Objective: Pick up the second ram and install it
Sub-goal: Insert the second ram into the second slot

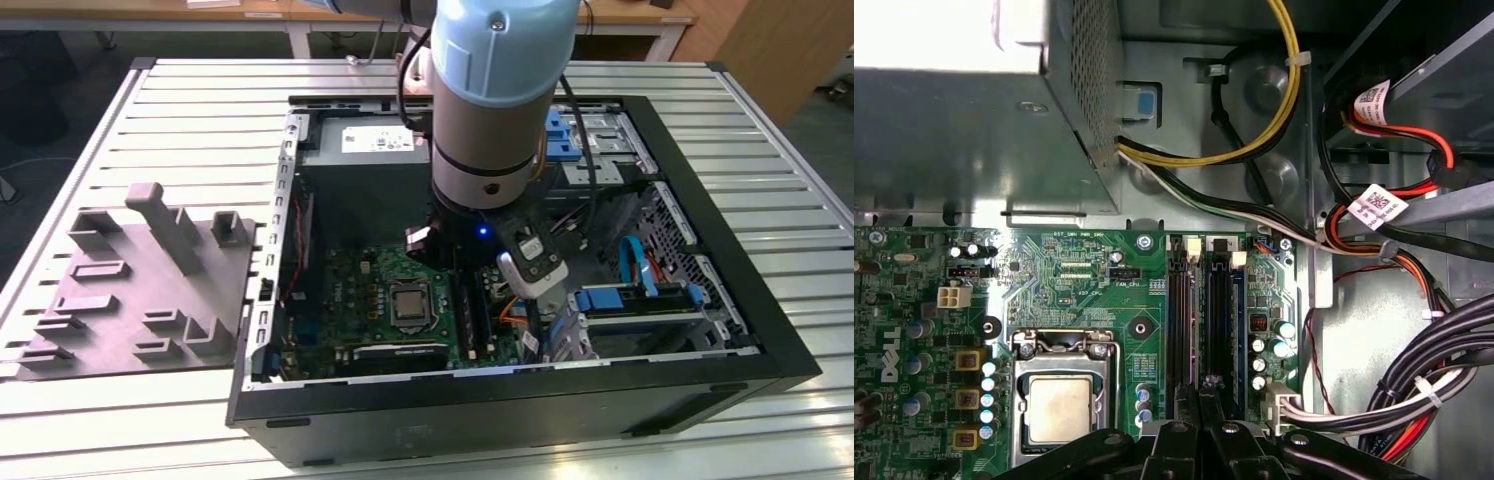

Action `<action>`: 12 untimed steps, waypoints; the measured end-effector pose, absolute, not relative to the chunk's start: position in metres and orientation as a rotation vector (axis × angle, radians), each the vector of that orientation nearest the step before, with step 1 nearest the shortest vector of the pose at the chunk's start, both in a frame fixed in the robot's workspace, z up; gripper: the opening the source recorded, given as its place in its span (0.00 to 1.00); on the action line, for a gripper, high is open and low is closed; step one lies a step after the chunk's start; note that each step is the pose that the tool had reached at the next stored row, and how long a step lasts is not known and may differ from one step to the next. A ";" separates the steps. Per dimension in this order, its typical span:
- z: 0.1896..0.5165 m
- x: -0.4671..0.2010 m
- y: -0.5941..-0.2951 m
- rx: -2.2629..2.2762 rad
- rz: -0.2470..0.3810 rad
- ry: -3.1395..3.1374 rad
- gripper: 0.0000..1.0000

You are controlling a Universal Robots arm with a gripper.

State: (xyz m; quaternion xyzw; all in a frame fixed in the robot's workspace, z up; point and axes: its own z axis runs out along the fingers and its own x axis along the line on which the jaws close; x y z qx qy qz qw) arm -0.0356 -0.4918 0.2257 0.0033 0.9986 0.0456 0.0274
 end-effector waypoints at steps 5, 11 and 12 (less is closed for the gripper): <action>0.225 -0.036 -0.492 0.010 0.141 3.083 0.12; 0.224 -0.036 -0.492 0.012 0.141 3.083 0.12; 0.224 -0.036 -0.492 0.013 0.141 3.083 0.12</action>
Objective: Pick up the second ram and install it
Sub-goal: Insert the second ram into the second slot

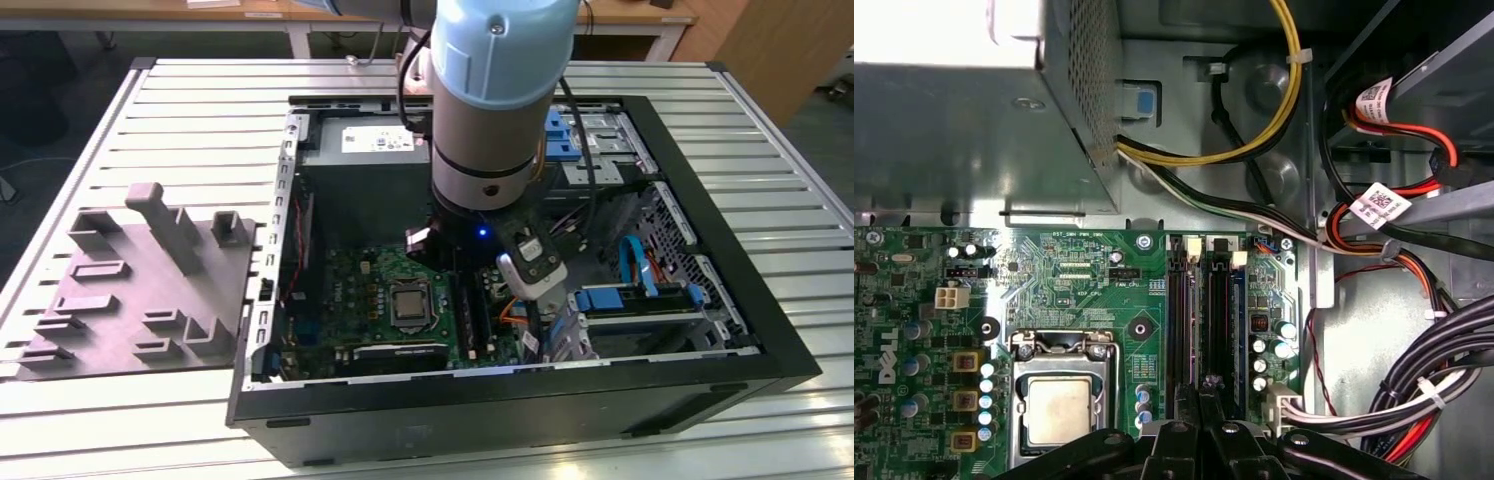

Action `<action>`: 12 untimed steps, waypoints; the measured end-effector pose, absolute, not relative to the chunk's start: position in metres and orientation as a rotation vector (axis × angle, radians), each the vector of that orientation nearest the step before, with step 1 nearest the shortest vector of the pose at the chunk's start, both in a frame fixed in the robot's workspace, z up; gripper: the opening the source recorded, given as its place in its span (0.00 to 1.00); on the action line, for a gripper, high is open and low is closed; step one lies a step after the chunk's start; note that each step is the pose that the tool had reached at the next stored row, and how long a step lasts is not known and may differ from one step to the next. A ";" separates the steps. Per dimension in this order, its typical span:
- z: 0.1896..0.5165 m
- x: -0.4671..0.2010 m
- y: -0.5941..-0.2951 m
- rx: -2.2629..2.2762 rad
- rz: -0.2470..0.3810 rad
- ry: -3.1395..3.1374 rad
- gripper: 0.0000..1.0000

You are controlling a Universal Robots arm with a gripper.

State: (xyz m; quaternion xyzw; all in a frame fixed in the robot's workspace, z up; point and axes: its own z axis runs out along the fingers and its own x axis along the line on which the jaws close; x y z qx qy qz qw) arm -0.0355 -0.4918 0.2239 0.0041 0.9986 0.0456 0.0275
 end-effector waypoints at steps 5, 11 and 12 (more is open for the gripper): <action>0.223 -0.036 -0.492 0.013 0.141 3.083 0.12; 0.223 -0.036 -0.492 0.015 0.141 3.083 0.12; 0.223 -0.036 -0.492 0.016 0.141 3.083 0.12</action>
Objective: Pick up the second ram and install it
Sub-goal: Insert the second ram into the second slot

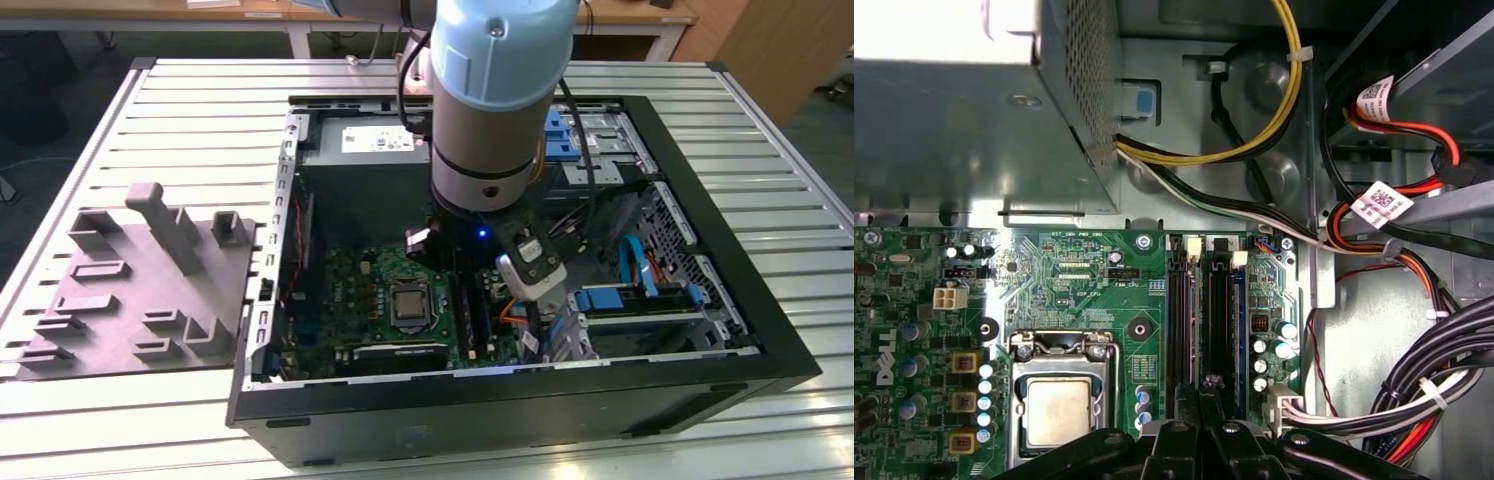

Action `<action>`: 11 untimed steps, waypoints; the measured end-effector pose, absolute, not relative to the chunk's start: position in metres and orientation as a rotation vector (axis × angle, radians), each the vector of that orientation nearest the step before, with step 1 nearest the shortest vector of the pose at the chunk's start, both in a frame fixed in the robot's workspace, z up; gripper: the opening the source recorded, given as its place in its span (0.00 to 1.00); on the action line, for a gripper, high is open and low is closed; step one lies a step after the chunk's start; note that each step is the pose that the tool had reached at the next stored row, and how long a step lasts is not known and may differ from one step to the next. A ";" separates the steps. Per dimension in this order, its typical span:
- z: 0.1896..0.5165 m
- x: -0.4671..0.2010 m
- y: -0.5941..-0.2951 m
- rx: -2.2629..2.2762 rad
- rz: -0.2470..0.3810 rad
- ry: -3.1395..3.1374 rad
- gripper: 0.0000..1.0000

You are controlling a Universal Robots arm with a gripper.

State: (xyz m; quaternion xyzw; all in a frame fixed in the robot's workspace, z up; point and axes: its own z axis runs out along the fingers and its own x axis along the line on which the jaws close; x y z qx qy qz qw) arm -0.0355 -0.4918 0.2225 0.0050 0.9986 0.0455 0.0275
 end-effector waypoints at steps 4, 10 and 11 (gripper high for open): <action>0.222 -0.036 -0.492 0.016 0.141 3.083 0.12; 0.220 -0.036 -0.492 0.016 0.141 3.083 0.12; 0.220 -0.036 -0.492 0.016 0.140 3.083 0.12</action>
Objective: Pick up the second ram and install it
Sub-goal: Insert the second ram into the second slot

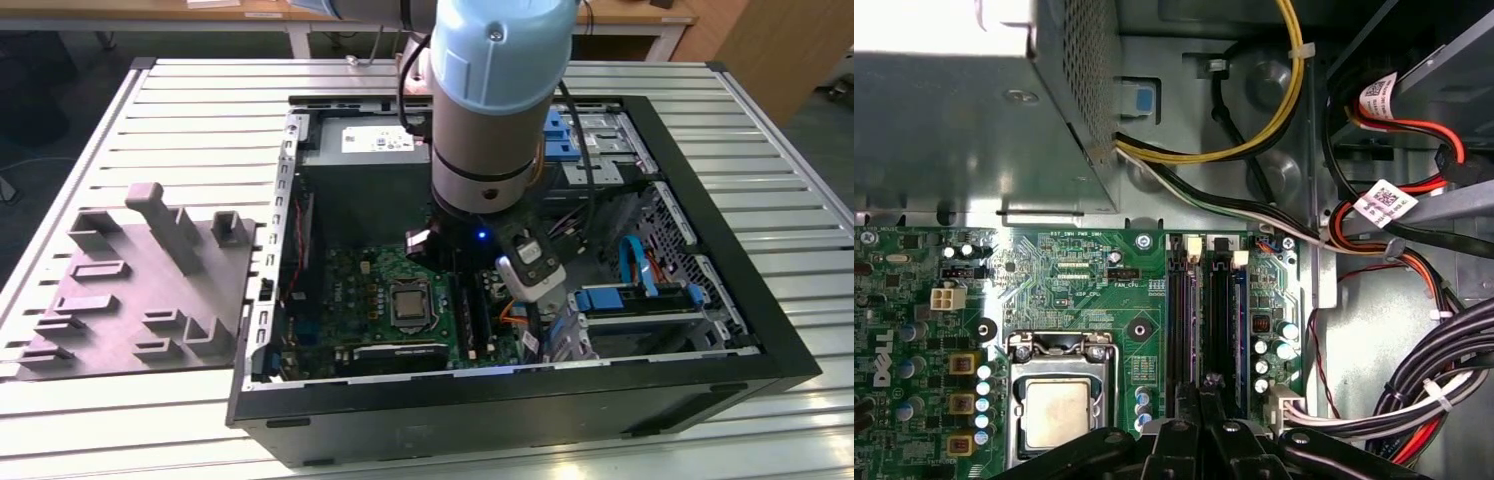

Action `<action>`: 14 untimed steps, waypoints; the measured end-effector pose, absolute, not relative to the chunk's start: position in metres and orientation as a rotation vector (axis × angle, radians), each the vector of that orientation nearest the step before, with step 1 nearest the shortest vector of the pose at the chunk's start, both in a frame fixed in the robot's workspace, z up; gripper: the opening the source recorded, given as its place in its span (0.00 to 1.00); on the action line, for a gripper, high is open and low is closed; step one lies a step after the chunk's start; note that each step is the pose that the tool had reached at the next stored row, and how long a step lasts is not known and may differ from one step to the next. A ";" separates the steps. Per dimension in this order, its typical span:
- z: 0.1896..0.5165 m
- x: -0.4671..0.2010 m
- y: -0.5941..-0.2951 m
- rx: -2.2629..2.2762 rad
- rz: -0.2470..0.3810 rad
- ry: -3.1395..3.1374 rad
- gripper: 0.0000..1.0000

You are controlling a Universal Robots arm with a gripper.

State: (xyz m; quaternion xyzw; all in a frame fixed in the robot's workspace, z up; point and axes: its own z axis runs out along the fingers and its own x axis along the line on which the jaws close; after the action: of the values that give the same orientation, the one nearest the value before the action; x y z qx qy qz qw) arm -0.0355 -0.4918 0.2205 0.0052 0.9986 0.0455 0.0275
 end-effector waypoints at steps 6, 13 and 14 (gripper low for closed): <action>0.219 -0.036 -0.492 0.016 0.141 3.083 0.12; 0.219 -0.036 -0.492 0.016 0.142 3.083 0.12; 0.219 -0.036 -0.492 0.016 0.145 3.083 0.12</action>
State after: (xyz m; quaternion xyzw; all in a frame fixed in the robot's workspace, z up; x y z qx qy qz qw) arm -0.0356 -0.4919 0.2188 0.0053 0.9985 0.0470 0.0275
